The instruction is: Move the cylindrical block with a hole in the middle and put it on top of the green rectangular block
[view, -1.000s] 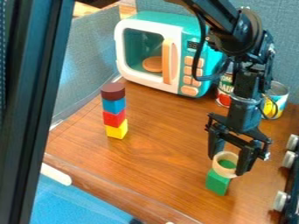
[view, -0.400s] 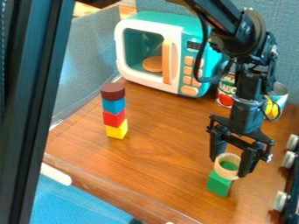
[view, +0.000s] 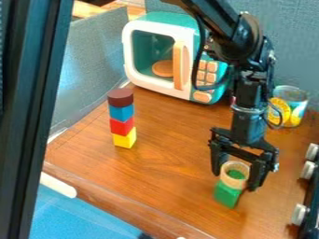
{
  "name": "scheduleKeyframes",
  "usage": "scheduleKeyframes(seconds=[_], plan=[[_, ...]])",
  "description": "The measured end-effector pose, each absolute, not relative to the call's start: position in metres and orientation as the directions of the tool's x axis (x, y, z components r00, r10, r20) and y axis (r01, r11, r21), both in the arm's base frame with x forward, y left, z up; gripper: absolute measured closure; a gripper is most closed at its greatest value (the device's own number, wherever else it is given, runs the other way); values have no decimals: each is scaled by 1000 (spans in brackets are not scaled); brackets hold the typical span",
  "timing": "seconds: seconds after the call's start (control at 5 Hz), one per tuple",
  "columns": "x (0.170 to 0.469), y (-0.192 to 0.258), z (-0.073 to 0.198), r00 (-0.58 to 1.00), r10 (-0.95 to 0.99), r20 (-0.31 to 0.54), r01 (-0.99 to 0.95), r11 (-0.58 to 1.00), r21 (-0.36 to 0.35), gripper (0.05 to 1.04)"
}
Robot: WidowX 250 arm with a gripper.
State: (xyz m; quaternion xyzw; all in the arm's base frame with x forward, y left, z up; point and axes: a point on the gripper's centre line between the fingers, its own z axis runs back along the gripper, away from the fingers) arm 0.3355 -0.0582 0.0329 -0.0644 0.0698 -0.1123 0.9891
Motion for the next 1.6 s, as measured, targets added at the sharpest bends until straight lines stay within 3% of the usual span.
scheduleKeyframes(seconds=[0.2,0.6,1.0,1.2,1.4,1.6], plan=[[335,-58,33,963,-235,-130,216,966,-145,83],[341,-62,60,957,-282,-63,273,955,-116,83],[335,-41,121,962,-273,28,274,961,-40,83],[330,1,122,985,-170,31,172,984,-44,83],[314,45,101,995,-87,46,93,984,-152,83],[315,50,92,992,-112,53,117,987,-111,83]])
